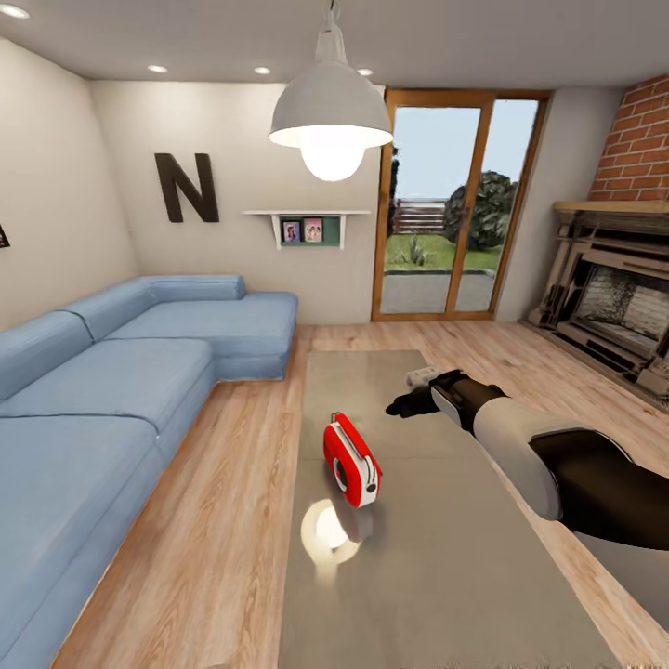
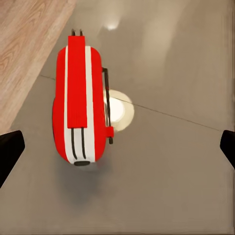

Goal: Turn on the radio receiver that's on the table in the living room.

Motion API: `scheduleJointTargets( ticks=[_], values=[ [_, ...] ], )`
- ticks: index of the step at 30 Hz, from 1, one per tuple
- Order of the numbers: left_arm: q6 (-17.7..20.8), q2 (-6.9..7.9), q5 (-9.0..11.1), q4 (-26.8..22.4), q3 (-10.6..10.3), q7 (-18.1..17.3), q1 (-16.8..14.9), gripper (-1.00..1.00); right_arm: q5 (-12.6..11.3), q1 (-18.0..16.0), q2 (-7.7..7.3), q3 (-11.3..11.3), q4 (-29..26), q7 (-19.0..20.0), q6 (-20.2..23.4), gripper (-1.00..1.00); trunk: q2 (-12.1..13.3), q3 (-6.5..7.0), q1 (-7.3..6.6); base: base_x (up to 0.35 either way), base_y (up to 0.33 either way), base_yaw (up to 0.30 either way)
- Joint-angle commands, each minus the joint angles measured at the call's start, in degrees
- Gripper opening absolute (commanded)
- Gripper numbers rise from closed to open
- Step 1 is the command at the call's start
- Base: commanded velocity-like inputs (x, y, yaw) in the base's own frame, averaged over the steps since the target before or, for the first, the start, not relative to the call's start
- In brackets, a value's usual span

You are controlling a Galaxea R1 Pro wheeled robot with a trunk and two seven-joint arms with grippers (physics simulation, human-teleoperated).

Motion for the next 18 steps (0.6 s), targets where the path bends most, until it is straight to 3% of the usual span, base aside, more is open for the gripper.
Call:
scheduleJointTargets(
  ticks=[1, 18],
  values=[
    [0.0, 0.0, 0.0, 0.0, 0.0, 0.0, 0.0, 1.0, 0.0, 0.0, 0.0, 0.0, 0.0, 0.0, 0.0, 1.0, 0.0, 0.0, 0.0, 0.0, 0.0, -0.153],
    [0.0, 0.0, 0.0, 0.0, 0.0, 0.0, 0.0, 1.0, 0.1, 0.0, 0.12, -0.1, 0.0, 0.7, -0.1, 1.0, 0.0, 0.0, 0.0, 0.0, 0.0, -0.025]
  ],
)
